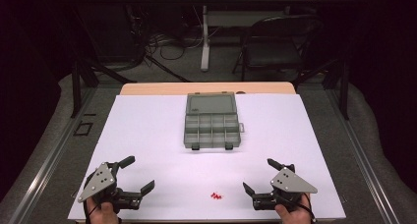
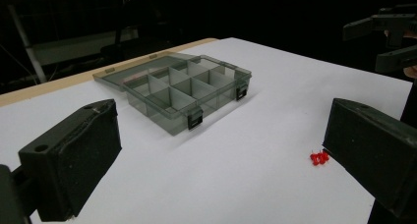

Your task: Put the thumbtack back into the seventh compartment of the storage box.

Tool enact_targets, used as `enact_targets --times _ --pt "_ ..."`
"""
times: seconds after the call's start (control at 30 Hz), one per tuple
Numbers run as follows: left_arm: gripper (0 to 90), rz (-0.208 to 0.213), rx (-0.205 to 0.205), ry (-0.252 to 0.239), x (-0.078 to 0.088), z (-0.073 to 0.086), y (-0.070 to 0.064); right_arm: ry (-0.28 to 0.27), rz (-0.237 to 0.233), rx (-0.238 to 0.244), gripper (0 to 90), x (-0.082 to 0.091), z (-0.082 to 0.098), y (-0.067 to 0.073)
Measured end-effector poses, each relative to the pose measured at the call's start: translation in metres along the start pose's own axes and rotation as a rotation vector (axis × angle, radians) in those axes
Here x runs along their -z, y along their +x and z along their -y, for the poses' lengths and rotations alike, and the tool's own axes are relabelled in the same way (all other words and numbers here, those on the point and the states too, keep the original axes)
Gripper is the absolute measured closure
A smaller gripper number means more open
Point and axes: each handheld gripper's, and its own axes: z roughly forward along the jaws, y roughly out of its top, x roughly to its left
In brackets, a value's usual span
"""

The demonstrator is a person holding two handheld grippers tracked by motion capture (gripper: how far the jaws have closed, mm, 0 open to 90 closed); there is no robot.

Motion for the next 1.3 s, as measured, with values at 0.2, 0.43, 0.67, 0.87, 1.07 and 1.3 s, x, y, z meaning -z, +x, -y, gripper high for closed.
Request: enact_targets --times 0.2,0.43,0.67,0.87,1.07,1.3 --pt "0.6 0.004 -0.003 0.002 0.001 0.000 -0.001 0.005 -0.002 -0.001 0.0 0.000 0.000 0.001" --pt "0.7 0.001 0.001 0.002 0.003 0.000 0.000 0.026 -0.012 -0.006 0.0 -0.003 0.001 0.003" --pt "1.0 0.001 0.005 0.015 0.002 0.001 0.000 0.066 -0.040 -0.016 0.0 -0.011 0.001 0.006" --pt "1.1 0.005 0.014 0.023 0.001 0.002 0.000 0.126 -0.087 0.005 0.0 -0.024 0.000 0.013" --pt "1.1 0.014 0.017 0.028 -0.001 0.003 -0.001 0.173 -0.127 0.041 0.0 -0.035 0.000 0.023" --pt "1.2 0.022 0.020 0.038 -0.003 0.003 -0.001 0.219 -0.183 0.020 0.0 -0.051 0.002 0.033"
